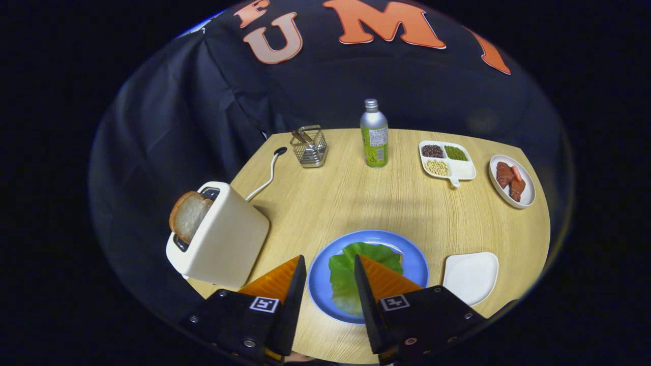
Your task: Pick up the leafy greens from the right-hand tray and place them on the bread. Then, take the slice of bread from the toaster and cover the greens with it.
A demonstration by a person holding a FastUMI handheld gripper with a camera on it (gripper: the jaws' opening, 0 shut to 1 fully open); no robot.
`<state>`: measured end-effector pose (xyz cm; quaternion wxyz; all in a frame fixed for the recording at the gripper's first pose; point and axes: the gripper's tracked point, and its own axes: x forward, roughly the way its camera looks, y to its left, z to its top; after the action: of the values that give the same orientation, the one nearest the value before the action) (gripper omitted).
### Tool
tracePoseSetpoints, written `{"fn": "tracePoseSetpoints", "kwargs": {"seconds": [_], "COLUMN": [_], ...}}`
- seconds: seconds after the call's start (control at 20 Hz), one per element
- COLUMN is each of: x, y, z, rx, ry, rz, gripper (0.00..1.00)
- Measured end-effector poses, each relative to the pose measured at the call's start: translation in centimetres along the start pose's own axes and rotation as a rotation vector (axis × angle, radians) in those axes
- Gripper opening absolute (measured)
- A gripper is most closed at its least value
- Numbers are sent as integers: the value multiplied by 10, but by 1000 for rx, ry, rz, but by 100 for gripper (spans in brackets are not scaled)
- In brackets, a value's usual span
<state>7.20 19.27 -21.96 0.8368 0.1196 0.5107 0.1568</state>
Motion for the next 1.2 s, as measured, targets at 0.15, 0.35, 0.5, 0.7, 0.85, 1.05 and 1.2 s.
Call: {"fn": "tracePoseSetpoints", "kwargs": {"seconds": [0.15, 0.35, 0.5, 0.7, 0.85, 1.05, 1.2], "x": [-12, -16, -13, -9, -5, 5, 14], "y": [29, 70, 93, 123, 145, 176, 193], "z": [12, 26, 34, 39, 43, 46, 45], "rx": [-34, -43, -53, -53, -59, -61, -81], "ry": [-3, 2, 12, 41, 55, 87, 111], "rz": [35, 68, 74, 85, 95, 123, 115], "gripper": [68, 84, 89, 89, 89, 89, 89]}}
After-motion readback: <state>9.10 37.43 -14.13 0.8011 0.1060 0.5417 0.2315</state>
